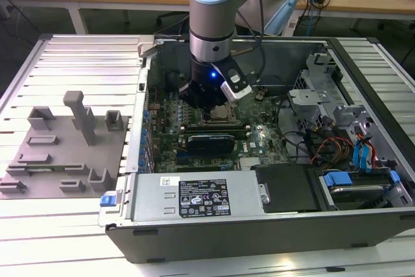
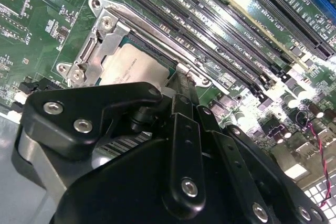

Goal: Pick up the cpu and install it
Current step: 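Close the cpu cover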

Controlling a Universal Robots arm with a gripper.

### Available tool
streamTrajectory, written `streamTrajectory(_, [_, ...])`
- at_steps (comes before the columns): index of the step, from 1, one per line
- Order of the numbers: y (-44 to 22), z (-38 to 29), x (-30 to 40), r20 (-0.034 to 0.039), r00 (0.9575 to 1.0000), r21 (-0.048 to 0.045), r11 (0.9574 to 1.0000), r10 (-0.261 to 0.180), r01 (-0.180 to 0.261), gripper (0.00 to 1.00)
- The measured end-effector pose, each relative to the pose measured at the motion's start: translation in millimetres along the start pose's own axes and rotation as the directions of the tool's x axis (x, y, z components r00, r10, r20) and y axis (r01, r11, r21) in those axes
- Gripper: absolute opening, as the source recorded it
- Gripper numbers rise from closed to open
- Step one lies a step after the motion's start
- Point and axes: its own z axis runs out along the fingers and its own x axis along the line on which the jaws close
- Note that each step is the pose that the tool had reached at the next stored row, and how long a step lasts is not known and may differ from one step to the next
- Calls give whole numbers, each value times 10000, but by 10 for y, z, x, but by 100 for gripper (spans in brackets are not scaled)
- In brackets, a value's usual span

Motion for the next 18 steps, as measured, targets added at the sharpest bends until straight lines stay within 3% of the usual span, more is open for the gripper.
streamTrajectory(18, [0,17,0,1,10000,1,10000,-42,42,11])
